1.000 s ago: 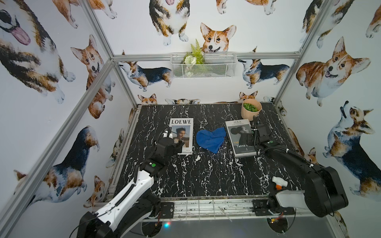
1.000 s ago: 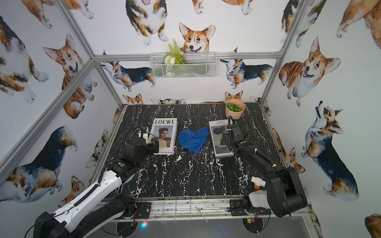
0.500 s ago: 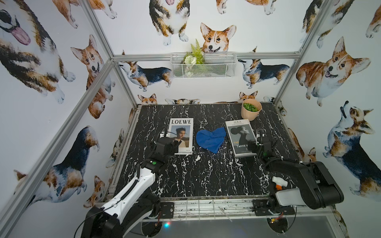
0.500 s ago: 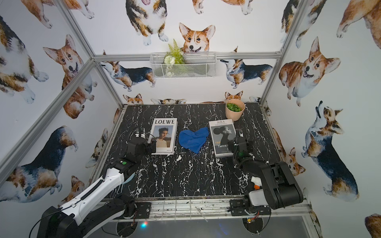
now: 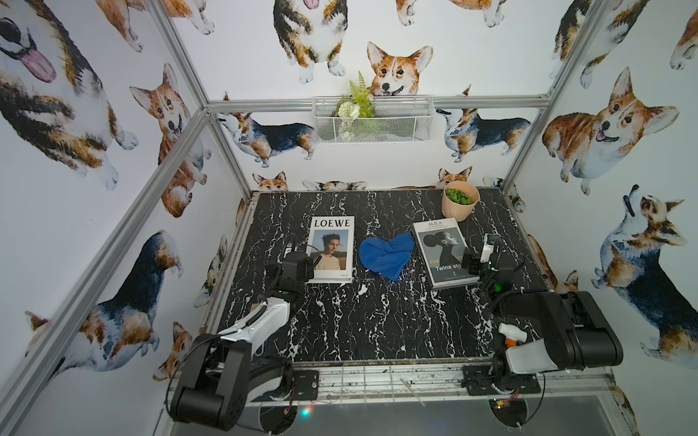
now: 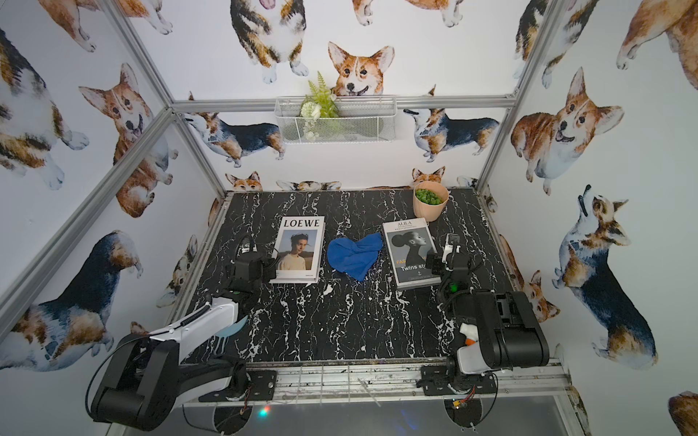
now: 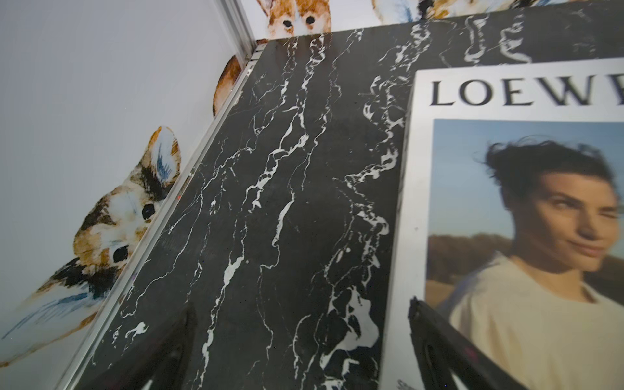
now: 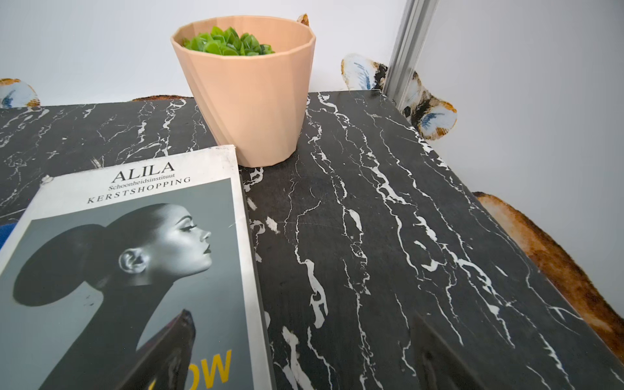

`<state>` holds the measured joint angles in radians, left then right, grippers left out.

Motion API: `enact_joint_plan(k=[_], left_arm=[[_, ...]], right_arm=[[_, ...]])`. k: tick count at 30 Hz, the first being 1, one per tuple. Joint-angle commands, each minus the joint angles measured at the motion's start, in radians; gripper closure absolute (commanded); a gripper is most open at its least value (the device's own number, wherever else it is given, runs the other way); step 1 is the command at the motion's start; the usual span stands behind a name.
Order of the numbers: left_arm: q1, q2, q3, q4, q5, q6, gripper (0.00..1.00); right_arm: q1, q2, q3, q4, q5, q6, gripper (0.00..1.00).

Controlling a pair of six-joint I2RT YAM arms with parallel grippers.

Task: Wipe the cover of the book
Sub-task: Reset both arms

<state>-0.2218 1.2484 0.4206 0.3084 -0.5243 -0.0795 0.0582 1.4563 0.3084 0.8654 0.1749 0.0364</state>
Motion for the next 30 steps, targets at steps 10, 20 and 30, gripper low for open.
enact_joint_plan(k=[10, 20, 30], left_arm=[[0.131, 0.249, -0.028, 0.534, 0.214, 0.040, 0.00], [0.107, 0.321, -0.045, 0.631, 0.203, 0.072, 0.00], [0.107, 0.324, -0.049, 0.645, 0.202, 0.076, 0.00]], right_arm=[[-0.004, -0.003, 0.006, -0.008, -0.025, 0.009, 0.00], [-0.004, -0.005, 0.006, -0.009, -0.027, 0.011, 0.00], [-0.011, 0.003, 0.023, -0.036, -0.046, 0.016, 0.00]])
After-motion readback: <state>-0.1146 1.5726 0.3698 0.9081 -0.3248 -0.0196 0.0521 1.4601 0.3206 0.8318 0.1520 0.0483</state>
